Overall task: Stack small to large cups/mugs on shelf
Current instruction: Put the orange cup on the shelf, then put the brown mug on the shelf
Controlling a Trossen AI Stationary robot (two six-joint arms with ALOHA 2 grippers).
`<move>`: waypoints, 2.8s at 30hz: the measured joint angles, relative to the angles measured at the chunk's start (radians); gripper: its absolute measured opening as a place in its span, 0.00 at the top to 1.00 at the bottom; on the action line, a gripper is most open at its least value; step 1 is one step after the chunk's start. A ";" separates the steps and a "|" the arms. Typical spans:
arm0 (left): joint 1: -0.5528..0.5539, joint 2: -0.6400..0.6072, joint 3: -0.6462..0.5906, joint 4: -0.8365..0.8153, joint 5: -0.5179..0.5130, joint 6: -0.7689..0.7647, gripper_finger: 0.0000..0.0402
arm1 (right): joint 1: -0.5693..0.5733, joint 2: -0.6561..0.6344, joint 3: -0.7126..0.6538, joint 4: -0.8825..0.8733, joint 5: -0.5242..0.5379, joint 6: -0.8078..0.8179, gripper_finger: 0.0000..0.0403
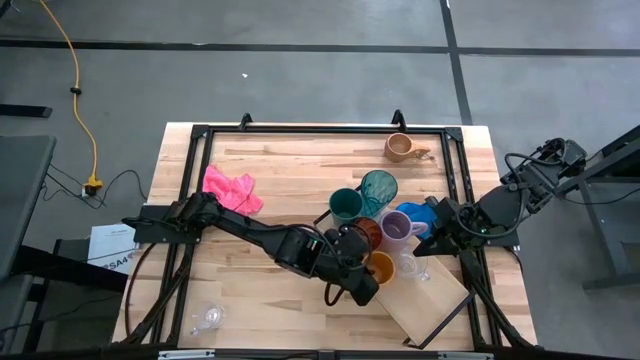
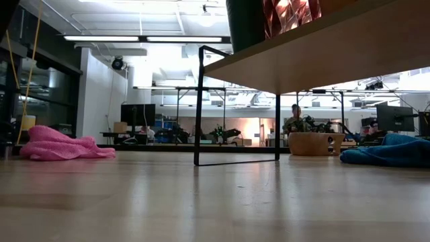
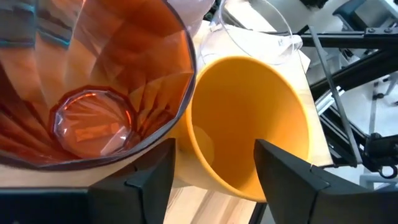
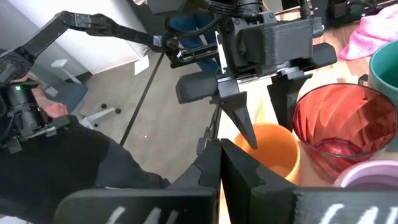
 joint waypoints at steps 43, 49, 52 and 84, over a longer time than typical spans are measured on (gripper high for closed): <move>-0.322 -0.542 -0.486 0.097 -0.301 0.188 0.49 | -0.001 0.000 0.000 0.101 0.140 0.007 1.00; -0.309 -0.779 -0.946 0.618 -0.158 0.296 0.49 | -0.001 0.000 0.000 0.101 0.198 0.043 1.00; -0.240 -0.924 -1.124 0.820 -0.093 0.424 0.49 | -0.002 0.000 0.000 0.102 0.244 0.044 1.00; 0.170 -1.372 -1.262 0.712 0.182 0.451 0.49 | -0.016 -0.462 -0.436 0.368 0.366 -0.246 1.00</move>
